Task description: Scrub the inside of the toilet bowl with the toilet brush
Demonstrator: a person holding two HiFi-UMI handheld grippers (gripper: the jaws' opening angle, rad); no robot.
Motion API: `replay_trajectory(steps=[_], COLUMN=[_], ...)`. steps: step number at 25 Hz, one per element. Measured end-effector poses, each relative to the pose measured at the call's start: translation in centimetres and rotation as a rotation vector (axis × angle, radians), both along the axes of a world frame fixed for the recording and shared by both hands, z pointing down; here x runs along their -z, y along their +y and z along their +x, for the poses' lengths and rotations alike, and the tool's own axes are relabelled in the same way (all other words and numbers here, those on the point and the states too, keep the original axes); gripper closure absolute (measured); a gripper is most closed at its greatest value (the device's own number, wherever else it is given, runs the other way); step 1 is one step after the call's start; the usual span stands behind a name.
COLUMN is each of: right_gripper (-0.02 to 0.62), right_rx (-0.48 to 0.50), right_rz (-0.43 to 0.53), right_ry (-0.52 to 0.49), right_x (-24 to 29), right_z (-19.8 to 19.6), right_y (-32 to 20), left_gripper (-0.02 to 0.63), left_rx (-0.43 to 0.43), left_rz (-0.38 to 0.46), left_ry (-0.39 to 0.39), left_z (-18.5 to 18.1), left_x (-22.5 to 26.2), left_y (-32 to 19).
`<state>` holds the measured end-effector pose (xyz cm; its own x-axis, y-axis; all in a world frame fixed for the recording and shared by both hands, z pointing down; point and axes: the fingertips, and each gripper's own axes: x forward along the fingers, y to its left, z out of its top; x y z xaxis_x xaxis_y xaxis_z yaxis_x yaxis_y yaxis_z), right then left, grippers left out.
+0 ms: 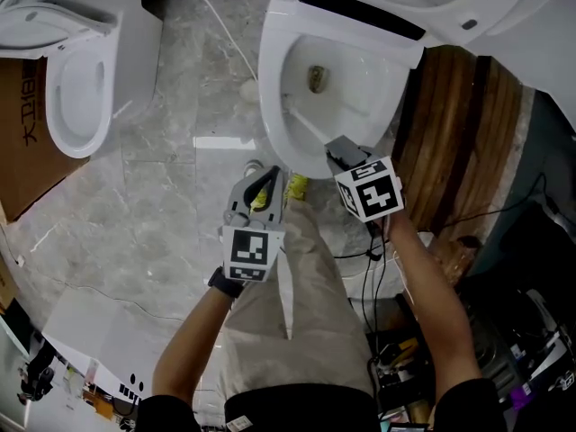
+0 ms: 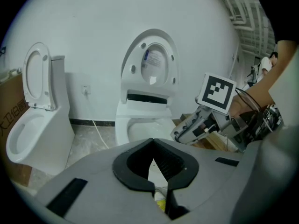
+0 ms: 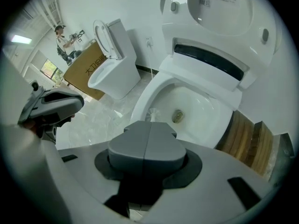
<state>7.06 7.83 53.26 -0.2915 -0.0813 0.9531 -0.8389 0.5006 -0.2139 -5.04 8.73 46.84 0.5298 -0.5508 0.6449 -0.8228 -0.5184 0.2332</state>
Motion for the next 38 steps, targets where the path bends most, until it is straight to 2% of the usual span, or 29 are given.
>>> replay_trajectory(steps=[6,19,23,33,35,38], right_gripper=[0.431,0.431,0.430,0.431,0.431,0.433], right_rx=[-0.015,-0.158,-0.169,-0.088,-0.039,0.083], right_rz=[0.042,0.142,0.177,0.216,0.226,0.265], right_ry=[0.005,0.002,0.020,0.102,0.126,0.207], right_x=[-0.1,-1.6,-1.7,-2.1,-2.0,-1.8], right_z=[-0.8,-1.1,-1.5,-1.1,-0.8,-0.5], right_y=[-1.7,-7.9,-9.6,-11.8,-12.4,-13.2], left_gripper=[0.589,0.589,0.589,0.589,0.589,0.589], left_rx=[0.005,0.020,0.010,0.002,-0.008,-0.020], left_rz=[-0.007,-0.034,-0.029,-0.032,-0.032,-0.031], left_ry=[0.007,-0.007,0.007,0.011,0.012,0.013], left_z=[-0.1,-1.8,-1.7,-2.0,-1.7,-1.1], left_x=[0.0,-0.7,-0.7,-0.8,-0.9,-1.0], left_y=[-0.2,-0.7,-1.1,-1.7,-1.8,-1.9])
